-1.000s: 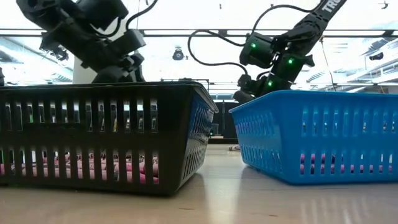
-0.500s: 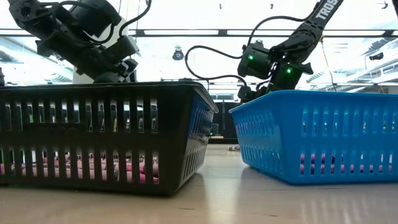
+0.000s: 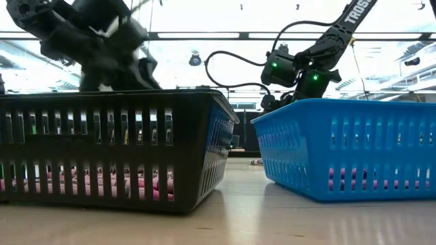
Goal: Sort crayons
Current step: Put the black crayon into the right blue bin
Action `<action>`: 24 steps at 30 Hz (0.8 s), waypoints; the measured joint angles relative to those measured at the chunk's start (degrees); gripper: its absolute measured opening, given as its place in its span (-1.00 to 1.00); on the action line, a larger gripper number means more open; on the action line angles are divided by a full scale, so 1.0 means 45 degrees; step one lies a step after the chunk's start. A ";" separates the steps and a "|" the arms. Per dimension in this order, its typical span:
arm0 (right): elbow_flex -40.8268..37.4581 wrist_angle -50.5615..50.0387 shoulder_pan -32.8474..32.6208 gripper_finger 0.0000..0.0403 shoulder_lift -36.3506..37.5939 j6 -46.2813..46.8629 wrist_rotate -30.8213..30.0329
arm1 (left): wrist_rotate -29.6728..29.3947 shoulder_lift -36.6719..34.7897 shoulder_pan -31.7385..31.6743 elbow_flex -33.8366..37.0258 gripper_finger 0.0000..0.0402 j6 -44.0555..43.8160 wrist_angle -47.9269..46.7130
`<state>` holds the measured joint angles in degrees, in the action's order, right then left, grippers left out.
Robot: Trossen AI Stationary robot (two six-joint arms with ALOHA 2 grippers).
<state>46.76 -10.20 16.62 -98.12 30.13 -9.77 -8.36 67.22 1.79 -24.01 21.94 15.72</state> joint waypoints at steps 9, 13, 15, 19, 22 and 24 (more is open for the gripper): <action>-0.0034 0.0179 -0.0196 -0.81 0.0339 -0.1016 0.0211 | 0.0880 -0.0232 0.0527 -0.0084 -0.39 -0.1182 -0.0023; -0.0029 0.0293 -0.0531 -0.80 0.0891 -0.1501 -0.0285 | 0.0860 -0.0228 0.0668 -0.0395 -0.39 -0.2709 -0.0077; -0.0029 0.0283 -0.0743 -0.80 0.1220 -0.1662 -0.0564 | 0.0860 -0.0213 0.0668 -0.0706 -0.39 -0.3281 -0.0119; -0.0029 0.0315 -0.1260 -0.80 0.1854 -0.1734 -0.0800 | 0.0792 -0.0189 0.0641 -0.1161 -0.39 -0.3686 -0.0613; -0.0029 0.0106 -0.1752 -0.80 0.2385 -0.1683 -0.0872 | 0.0787 -0.0189 0.0639 -0.1209 -0.39 -0.3866 -0.0647; -0.0029 -0.0072 -0.2248 -0.80 0.2808 -0.1541 -0.0879 | 0.0787 -0.0189 0.0645 -0.1209 -0.39 -0.4476 -0.0915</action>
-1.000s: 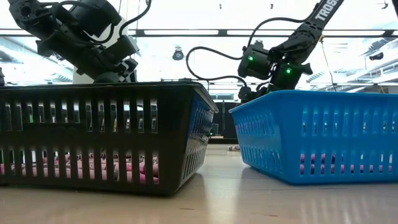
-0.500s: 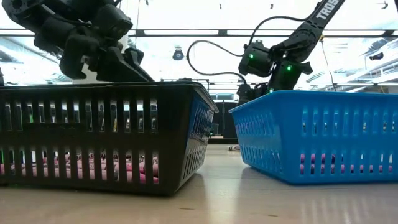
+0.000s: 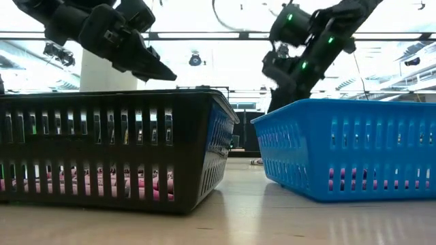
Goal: Sort crayons
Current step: Put the black crayon into the right blue bin
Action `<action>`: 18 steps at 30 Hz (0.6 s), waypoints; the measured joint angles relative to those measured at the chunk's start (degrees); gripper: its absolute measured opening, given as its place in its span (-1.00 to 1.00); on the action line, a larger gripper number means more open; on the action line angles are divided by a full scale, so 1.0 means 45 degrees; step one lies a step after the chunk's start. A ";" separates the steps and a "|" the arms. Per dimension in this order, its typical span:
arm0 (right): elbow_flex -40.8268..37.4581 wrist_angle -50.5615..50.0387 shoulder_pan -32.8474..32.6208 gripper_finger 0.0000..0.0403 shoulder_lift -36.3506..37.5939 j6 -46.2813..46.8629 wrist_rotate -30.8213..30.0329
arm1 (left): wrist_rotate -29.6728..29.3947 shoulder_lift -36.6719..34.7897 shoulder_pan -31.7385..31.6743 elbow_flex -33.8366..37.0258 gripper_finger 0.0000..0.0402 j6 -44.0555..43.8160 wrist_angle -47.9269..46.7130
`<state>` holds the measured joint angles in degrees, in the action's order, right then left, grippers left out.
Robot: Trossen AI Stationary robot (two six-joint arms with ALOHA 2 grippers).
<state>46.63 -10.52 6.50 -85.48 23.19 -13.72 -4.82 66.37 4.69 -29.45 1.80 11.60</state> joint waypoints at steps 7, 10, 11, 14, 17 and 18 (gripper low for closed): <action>0.0000 -0.0052 -0.2858 -0.80 0.1104 0.0602 -0.0191 | 0.0103 0.0000 0.0473 0.0005 -0.39 -0.1909 -0.1642; 0.0000 0.0409 -0.4304 -0.80 0.1153 0.1172 -0.1089 | 0.0106 0.0000 0.0705 0.0005 -0.39 -0.2222 -0.1485; 0.0000 0.0697 -0.4742 -0.80 0.1115 0.1353 -0.1381 | 0.0107 0.0000 0.0773 0.0005 -0.39 -0.2240 -0.1374; 0.0000 0.1614 -0.5787 -0.80 0.0839 0.1625 -0.1708 | 0.0037 0.0000 0.0950 0.0005 -0.39 -0.2409 -0.1134; 0.0000 0.1847 -0.6661 -0.80 0.0525 0.2033 -0.1693 | -0.0230 0.0000 0.1043 -0.0131 -0.39 -0.2777 -0.1324; 0.0000 0.1744 -0.6943 -0.80 0.0453 0.2201 -0.1693 | -0.0274 0.0000 0.1043 -0.0248 -0.39 -0.2792 -0.1490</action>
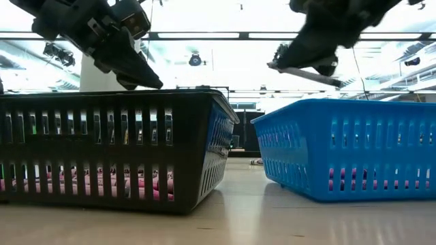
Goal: Sort crayons
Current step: Put the black crayon into the right blue bin
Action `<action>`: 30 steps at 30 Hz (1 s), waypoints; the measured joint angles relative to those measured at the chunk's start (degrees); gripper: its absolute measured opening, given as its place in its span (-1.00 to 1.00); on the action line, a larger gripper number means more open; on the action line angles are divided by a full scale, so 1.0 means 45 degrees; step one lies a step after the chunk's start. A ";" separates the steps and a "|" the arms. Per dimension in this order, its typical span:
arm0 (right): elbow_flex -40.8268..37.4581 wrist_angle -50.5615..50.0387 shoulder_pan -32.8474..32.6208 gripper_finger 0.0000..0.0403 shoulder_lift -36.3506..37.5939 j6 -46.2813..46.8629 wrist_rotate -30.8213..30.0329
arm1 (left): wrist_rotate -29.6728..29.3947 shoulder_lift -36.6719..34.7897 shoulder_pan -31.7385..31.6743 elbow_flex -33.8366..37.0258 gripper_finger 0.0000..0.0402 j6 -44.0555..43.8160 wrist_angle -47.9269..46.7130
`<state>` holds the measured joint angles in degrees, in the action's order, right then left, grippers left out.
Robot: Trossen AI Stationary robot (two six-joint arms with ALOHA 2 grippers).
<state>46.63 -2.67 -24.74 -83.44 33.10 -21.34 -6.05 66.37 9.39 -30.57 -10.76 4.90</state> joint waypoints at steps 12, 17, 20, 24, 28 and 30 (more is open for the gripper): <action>0.0010 -0.1767 -0.2856 -0.80 -0.0164 0.2775 -0.0342 | -0.0492 0.0000 -0.0133 -0.0753 -0.39 0.0570 -0.0474; 0.0010 -0.3126 -0.3680 -0.80 -0.0160 0.4450 -0.0276 | -0.0790 0.0098 -0.0131 -0.0753 -0.39 0.0269 -0.0429; 0.0010 -0.3493 -0.4033 -0.80 -0.0098 0.5079 -0.0239 | -0.0859 0.0155 -0.0131 -0.0733 -0.39 0.0225 -0.0538; 0.0338 -0.4103 -0.4418 -0.80 -0.0038 0.5446 -0.0359 | -0.0917 0.0146 -0.0136 -0.0743 -0.39 0.0189 -0.0464; 0.1267 -0.5890 -0.4748 -0.80 -0.0032 0.5920 -0.0308 | -0.1018 0.0193 -0.0170 -0.0743 -0.39 0.0198 -0.0226; 0.1594 -0.6700 -0.4946 -0.80 -0.0028 0.6147 -0.0295 | -0.1016 0.0313 -0.0312 -0.0743 -0.39 0.0205 -0.0012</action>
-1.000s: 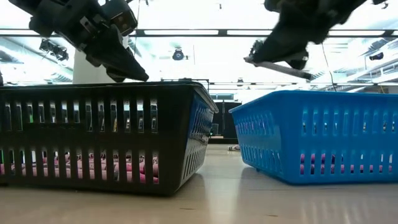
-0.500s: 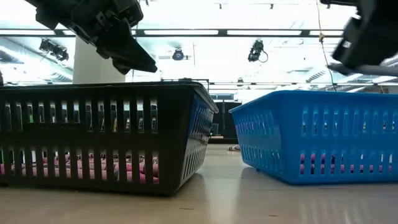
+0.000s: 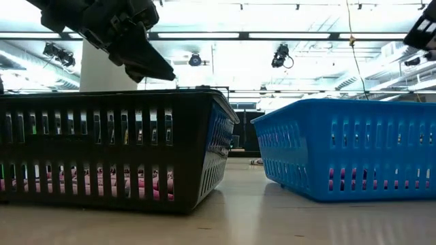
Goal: Sort crayons
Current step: Put the black crayon into the right blue bin
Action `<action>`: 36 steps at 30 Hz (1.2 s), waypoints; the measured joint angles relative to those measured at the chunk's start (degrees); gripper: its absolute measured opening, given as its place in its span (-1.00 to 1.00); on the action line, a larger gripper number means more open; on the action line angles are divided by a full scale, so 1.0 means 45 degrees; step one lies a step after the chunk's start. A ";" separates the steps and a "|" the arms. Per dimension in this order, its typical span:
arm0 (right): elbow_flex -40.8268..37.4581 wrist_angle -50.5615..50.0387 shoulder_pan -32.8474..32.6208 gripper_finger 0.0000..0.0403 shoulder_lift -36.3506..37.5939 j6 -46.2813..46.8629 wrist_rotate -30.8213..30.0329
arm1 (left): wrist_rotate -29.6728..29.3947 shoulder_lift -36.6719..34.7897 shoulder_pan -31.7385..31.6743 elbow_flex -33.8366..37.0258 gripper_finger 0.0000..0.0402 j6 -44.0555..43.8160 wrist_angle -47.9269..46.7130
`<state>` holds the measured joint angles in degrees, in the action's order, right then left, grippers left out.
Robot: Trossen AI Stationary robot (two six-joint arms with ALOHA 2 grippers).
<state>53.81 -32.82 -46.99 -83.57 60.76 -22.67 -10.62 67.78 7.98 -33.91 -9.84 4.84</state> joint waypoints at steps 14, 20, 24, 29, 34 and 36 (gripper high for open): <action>-0.0035 -0.1933 -0.1477 -0.80 -0.0662 0.2260 0.1060 | -0.0162 0.0363 -0.0402 0.0000 -0.39 0.1130 0.2612; -0.0453 -0.2042 -0.1722 -0.80 -0.1462 0.3432 0.1307 | -0.0158 0.0363 -0.0402 -0.0005 -0.39 0.1135 0.2817; -0.0450 -0.1968 -0.1652 -0.77 -0.1682 0.3684 0.1299 | -0.0158 0.0363 -0.0402 -0.0001 -0.39 0.1652 0.3146; -0.0448 -0.2080 -0.1615 -0.58 -0.1778 0.4034 0.1154 | -0.0507 0.0363 -0.0402 0.0000 -0.38 0.2227 0.3603; -0.0451 -0.2108 -0.1600 -0.45 -0.1555 0.4179 0.1061 | -0.0692 0.0363 -0.0402 0.0000 -0.29 0.2243 0.3643; -0.0448 -0.2094 -0.1594 -0.44 -0.1297 0.4179 0.1058 | -0.0697 0.0363 -0.0402 0.0000 -0.24 0.2243 0.3614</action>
<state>51.79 -42.25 -54.17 -89.41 79.57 -17.91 -13.76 69.41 6.17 -33.91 0.25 21.11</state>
